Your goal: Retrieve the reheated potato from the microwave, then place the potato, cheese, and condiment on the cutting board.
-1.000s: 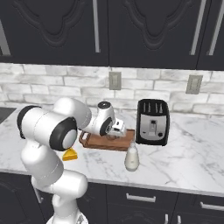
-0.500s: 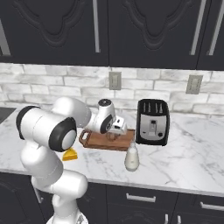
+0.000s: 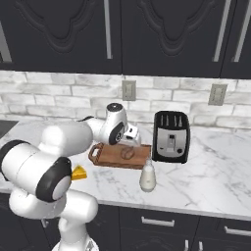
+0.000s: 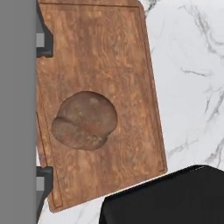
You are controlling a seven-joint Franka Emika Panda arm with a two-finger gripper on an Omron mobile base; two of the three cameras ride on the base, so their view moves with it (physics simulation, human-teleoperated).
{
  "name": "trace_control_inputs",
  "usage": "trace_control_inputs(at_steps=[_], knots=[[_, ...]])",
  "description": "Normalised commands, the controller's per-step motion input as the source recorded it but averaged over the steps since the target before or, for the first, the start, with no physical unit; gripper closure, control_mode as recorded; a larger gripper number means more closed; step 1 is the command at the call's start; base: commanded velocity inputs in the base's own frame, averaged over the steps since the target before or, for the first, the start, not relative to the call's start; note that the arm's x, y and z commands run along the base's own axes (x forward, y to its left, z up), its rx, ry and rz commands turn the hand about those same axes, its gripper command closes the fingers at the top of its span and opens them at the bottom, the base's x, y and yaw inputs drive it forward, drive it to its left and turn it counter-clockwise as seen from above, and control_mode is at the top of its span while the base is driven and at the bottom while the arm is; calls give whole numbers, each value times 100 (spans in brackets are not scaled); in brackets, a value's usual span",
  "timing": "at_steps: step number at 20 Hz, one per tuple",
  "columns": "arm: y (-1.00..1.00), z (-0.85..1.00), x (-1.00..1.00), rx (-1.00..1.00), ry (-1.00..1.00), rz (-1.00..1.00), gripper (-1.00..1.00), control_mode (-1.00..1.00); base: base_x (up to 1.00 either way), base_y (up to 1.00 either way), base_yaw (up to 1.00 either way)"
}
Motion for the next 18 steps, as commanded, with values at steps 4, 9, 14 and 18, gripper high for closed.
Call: trace_control_inputs(at_steps=[4,9,14,18], knots=[[57,27,-77,4,0,0,-100,-100,0,0,0],[92,25,-65,4,8,0,-100,-100,0,0,0],[84,3,-44,2,16,0,-100,-100,0,0,0],[45,-5,-22,3,20,0,-100,-100,0,0,0]])
